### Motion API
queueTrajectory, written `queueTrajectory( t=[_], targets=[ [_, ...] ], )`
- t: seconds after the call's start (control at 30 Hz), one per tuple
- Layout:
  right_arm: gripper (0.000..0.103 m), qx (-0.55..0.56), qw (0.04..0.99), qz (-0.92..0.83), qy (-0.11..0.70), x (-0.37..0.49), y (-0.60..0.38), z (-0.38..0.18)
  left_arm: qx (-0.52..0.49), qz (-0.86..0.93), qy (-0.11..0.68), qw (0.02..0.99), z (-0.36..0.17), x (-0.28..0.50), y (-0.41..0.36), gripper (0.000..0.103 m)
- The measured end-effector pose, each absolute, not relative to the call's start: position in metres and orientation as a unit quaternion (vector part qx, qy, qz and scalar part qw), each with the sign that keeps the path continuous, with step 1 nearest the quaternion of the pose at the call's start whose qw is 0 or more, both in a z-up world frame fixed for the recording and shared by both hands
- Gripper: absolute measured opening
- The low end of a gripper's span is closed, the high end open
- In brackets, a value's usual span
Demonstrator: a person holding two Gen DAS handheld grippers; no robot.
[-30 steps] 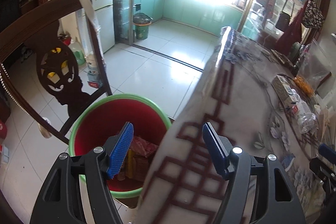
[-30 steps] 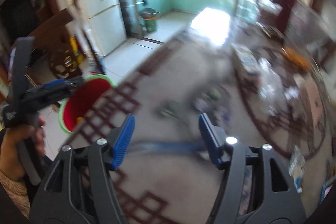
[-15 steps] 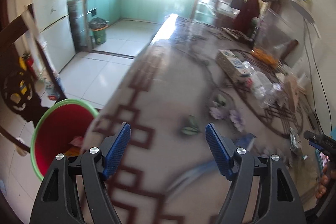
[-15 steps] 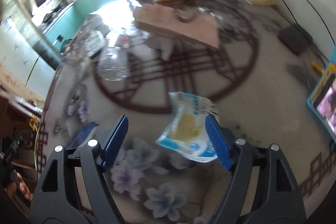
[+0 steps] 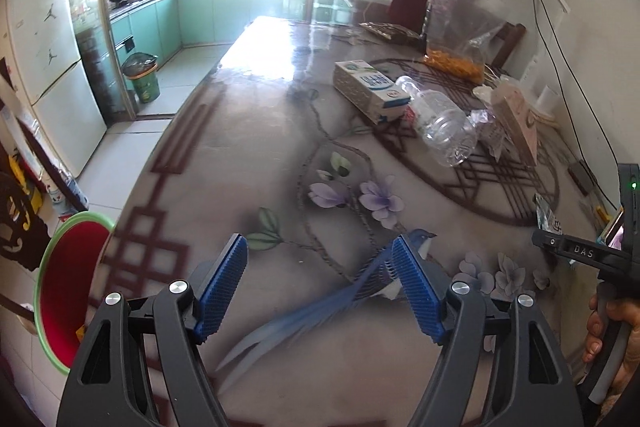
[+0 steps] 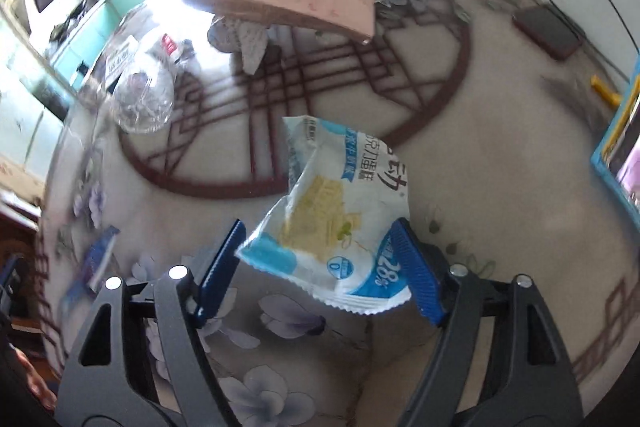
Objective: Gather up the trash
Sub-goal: 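Grasp the blue-white snack bag with the right tool while the left tool reaches the table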
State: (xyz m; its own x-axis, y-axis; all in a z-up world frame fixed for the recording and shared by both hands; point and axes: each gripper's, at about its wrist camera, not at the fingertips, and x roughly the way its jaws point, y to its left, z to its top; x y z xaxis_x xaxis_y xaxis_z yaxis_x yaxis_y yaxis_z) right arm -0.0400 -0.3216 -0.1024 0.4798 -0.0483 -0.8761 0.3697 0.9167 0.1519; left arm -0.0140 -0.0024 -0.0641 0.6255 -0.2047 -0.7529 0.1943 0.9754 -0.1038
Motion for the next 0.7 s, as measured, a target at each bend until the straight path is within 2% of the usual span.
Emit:
queueTrajectory(
  t=[0.07, 0.17, 0.2, 0.37, 0.6, 0.63, 0.67, 0.7],
  targets=[
    [0.036, 0.144, 0.848, -0.126, 0.494, -0.039, -0.319, -0.102, -0.005, -0.116, 0.42, 0.9, -0.064, -0.011, -0.013, 0.072],
    [0.02, 0.149, 0.854, -0.119, 0.484, -0.041, -0.32, -0.097, -0.005, -0.132, 0.419, 0.898, -0.062, -0.004, -0.031, 0.072],
    [0.019, 0.157, 0.856, -0.115, 0.478, -0.042, -0.321, -0.094, -0.002, -0.138, 0.419, 0.898, -0.062, -0.002, -0.038, 0.072],
    [0.019, 0.231, 0.863, -0.082, 0.443, -0.045, -0.329, -0.081, 0.004, -0.158, 0.427, 0.891, -0.059, 0.022, -0.075, 0.075],
    [0.019, 0.249, 0.86, -0.048, 0.444, -0.039, -0.321, -0.072, -0.046, -0.158, 0.442, 0.882, -0.055, 0.07, -0.115, 0.079],
    [0.024, 0.257, 0.854, -0.04, 0.45, -0.038, -0.321, -0.075, -0.049, -0.155, 0.446, 0.88, -0.056, 0.077, -0.119, 0.08],
    [0.04, 0.263, 0.849, -0.036, 0.458, -0.037, -0.321, -0.078, -0.051, -0.146, 0.452, 0.879, -0.057, 0.088, -0.125, 0.08],
    [0.049, 0.267, 0.845, -0.038, 0.461, -0.037, -0.322, -0.08, -0.053, -0.14, 0.457, 0.877, -0.058, 0.093, -0.127, 0.08]
  ],
)
